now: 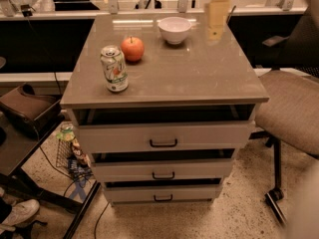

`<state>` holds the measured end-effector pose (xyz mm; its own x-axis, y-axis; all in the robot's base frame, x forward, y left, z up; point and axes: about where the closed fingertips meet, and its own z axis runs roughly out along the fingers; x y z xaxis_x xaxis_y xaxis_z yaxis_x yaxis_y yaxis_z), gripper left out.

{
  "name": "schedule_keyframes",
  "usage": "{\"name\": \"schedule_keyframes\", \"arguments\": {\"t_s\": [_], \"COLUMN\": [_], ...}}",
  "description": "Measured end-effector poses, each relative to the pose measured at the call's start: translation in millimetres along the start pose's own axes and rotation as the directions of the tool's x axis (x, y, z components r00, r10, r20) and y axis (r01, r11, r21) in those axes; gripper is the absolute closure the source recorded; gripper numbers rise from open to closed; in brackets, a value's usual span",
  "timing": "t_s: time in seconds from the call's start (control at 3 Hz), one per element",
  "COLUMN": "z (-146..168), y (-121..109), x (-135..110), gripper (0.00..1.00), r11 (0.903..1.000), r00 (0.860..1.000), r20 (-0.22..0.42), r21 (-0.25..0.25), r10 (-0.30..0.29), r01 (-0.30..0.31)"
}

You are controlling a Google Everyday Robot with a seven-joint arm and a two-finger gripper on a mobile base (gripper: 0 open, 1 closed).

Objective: Move white bowl near 7up can

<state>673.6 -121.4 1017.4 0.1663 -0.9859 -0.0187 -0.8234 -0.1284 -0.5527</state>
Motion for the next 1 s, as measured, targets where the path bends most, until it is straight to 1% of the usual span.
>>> {"name": "schedule_keyframes", "arguments": {"t_s": [0.33, 0.67, 1.0], "z": [46, 91, 129], "y": [-40, -62, -75], "x": [-18, -27, -18], "gripper": [0.00, 0.00, 0.00], "r11": [0.9996, 0.9995, 0.9999], "r00": [1.000, 0.999, 0.999], "r20": [0.011, 0.001, -0.037], "r21": [0.008, -0.009, -0.016], "r10": [-0.026, -0.032, -0.008], "r01": [0.026, 0.032, 0.007]}}
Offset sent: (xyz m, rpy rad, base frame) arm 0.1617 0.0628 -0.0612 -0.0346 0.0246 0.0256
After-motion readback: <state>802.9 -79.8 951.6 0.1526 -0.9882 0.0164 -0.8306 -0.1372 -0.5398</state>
